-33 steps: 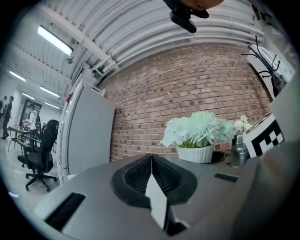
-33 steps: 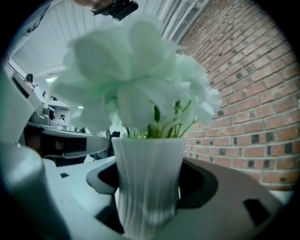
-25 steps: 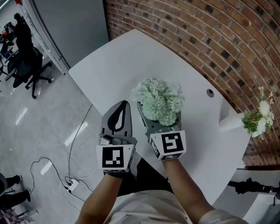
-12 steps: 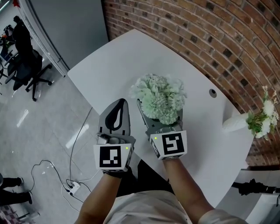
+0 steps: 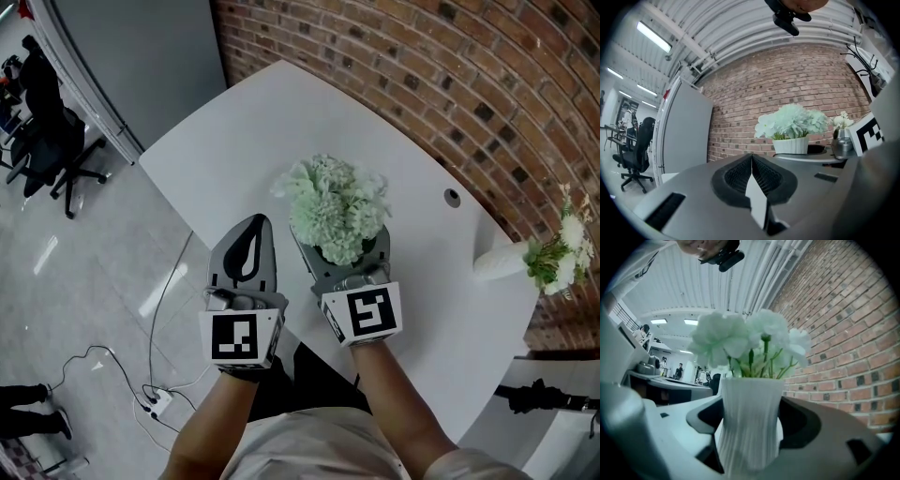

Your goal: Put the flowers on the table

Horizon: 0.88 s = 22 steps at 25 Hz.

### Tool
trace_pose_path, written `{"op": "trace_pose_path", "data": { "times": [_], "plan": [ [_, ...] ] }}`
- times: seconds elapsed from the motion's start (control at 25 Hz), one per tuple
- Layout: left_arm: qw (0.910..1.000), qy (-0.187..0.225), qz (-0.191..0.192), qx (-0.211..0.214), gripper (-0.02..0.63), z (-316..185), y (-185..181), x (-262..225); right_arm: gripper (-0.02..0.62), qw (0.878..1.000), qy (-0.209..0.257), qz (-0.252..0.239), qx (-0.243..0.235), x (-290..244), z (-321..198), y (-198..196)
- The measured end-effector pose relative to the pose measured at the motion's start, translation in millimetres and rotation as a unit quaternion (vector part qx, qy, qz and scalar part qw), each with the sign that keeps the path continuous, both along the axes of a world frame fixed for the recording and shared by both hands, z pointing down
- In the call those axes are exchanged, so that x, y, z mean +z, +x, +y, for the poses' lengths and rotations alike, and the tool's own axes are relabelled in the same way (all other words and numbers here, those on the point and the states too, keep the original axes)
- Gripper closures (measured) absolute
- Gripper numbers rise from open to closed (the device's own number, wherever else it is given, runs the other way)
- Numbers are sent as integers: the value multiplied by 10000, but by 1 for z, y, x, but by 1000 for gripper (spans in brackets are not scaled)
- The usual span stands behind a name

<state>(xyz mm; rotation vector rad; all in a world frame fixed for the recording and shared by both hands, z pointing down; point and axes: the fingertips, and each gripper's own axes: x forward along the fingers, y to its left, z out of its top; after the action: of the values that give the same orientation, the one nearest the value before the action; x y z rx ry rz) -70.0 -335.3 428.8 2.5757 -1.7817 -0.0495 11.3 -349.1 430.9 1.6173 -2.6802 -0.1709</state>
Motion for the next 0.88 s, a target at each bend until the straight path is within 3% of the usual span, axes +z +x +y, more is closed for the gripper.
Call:
{"op": "trace_pose_path", "data": {
  "times": [0.52,0.88],
  "plan": [
    [9999,-87,15,101,600,-5,1,1,242,9998,-111,136,1,5,0,-1],
    [9999,-166,14,16,600,-4,-4,2,223,9998,-199,-56,19,9,0,2]
  ]
}}
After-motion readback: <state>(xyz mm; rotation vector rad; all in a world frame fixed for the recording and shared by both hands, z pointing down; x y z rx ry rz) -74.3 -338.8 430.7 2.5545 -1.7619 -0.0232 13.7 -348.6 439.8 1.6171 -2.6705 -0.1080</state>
